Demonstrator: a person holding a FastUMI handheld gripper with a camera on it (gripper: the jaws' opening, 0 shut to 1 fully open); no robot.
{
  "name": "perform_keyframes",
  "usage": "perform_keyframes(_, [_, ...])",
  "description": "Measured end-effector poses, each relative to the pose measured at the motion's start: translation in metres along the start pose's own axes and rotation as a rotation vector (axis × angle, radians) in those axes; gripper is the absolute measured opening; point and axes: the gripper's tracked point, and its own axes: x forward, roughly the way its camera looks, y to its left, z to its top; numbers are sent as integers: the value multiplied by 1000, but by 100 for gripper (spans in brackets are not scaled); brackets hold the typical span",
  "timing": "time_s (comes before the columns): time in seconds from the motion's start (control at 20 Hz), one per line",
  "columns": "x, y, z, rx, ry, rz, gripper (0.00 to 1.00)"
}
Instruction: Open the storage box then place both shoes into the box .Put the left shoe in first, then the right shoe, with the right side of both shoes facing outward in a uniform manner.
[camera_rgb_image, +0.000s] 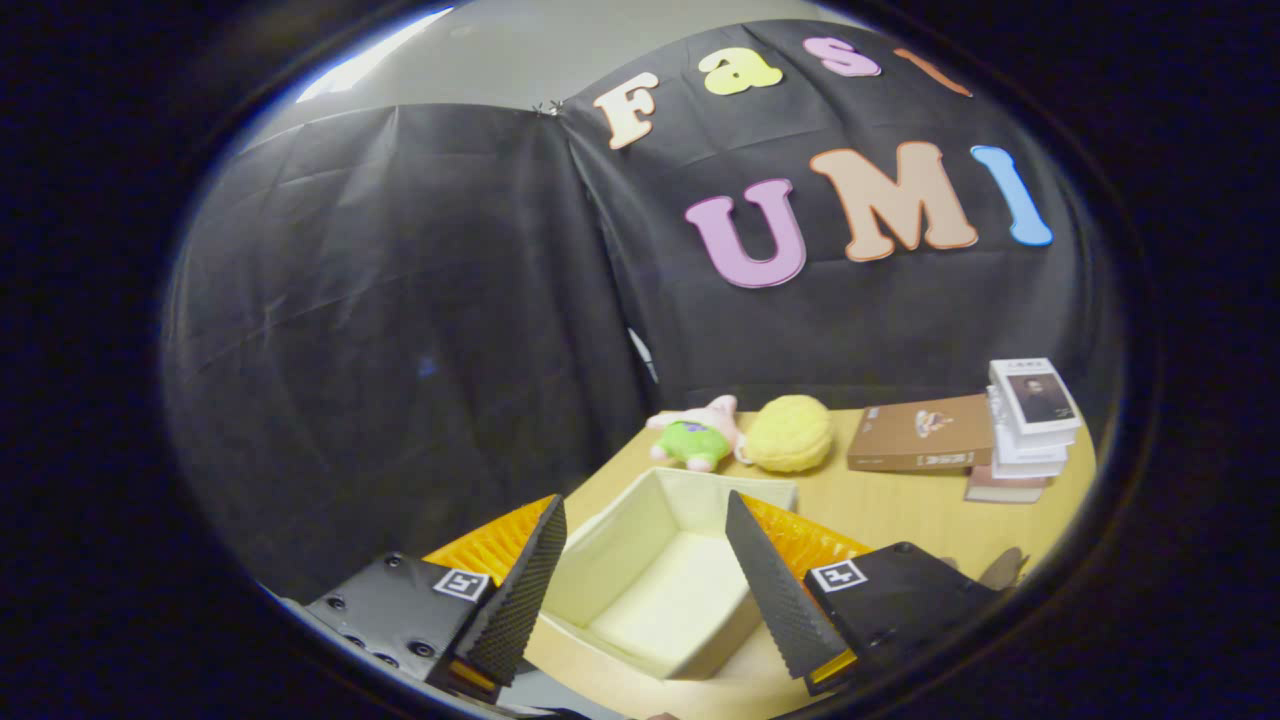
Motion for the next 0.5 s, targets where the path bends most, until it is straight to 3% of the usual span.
perform_keyframes(0.25, [-36, -100, -14, -89, 5, -176, 100])
perform_keyframes(0.5, [-69, -179, -42, -91, 35, -280, 100])
